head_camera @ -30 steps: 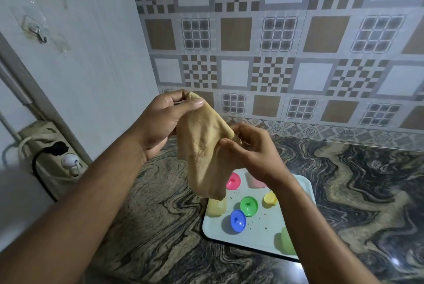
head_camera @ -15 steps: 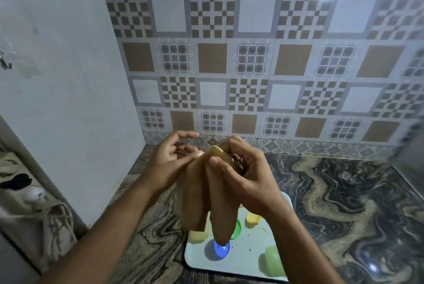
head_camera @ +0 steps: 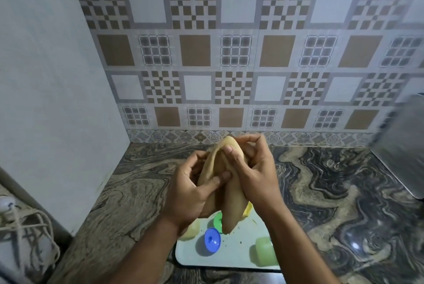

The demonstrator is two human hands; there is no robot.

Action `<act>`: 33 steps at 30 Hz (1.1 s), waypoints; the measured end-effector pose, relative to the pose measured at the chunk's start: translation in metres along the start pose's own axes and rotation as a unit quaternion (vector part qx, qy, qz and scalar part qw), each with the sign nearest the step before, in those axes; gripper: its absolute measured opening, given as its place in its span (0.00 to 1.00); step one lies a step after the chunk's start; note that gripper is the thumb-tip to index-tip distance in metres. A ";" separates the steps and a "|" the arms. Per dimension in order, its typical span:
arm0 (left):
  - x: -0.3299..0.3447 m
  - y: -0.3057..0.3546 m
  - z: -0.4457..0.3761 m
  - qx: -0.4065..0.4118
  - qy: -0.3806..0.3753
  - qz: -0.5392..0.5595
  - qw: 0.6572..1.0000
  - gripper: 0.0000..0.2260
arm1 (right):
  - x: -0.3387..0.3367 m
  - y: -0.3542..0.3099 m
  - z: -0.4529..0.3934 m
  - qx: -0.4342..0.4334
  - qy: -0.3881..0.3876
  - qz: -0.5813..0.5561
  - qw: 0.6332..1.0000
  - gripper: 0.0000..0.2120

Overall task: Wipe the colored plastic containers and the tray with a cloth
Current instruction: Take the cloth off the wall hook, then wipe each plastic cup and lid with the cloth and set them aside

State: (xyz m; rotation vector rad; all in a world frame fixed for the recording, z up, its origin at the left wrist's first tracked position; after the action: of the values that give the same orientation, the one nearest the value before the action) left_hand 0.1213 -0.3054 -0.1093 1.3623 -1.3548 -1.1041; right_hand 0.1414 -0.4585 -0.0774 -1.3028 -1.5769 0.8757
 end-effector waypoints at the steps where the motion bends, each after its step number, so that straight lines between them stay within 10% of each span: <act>1: -0.001 -0.002 -0.001 -0.001 0.021 -0.004 1.000 0.18 | -0.001 0.006 0.003 0.018 0.001 0.005 1.000 0.18; 9: 0.019 -0.005 0.014 0.098 0.070 -0.218 0.969 0.14 | 0.003 0.050 0.032 0.096 0.013 0.007 0.995 0.11; 13: 0.013 -0.029 0.025 0.071 -0.001 -0.229 0.971 0.23 | -0.028 0.076 0.041 0.148 0.070 -0.016 0.986 0.11; 21: -0.065 -0.122 0.057 -0.046 0.017 -0.284 0.957 0.09 | -0.091 0.106 0.070 0.213 0.151 -0.014 0.965 0.09; 33: -0.098 -0.212 0.053 -0.096 -0.062 -0.501 0.858 0.34 | -0.100 0.137 0.123 0.248 0.146 0.012 0.958 0.07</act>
State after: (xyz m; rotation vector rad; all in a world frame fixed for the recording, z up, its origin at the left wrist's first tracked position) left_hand 0.1127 -0.2069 -0.3273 1.9106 -0.5067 -1.9589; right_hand 0.0814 -0.5274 -0.2657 -1.0310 -1.0254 0.9675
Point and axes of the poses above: each hand's wrist, its own z-axis away from the middle knuckle, its own x-axis out of the palm, y = z × x, the point moved 10 cm from there along -z, towards the middle knuckle, and after that the axes turned 4 degrees about -z, right-handed, at the moved point
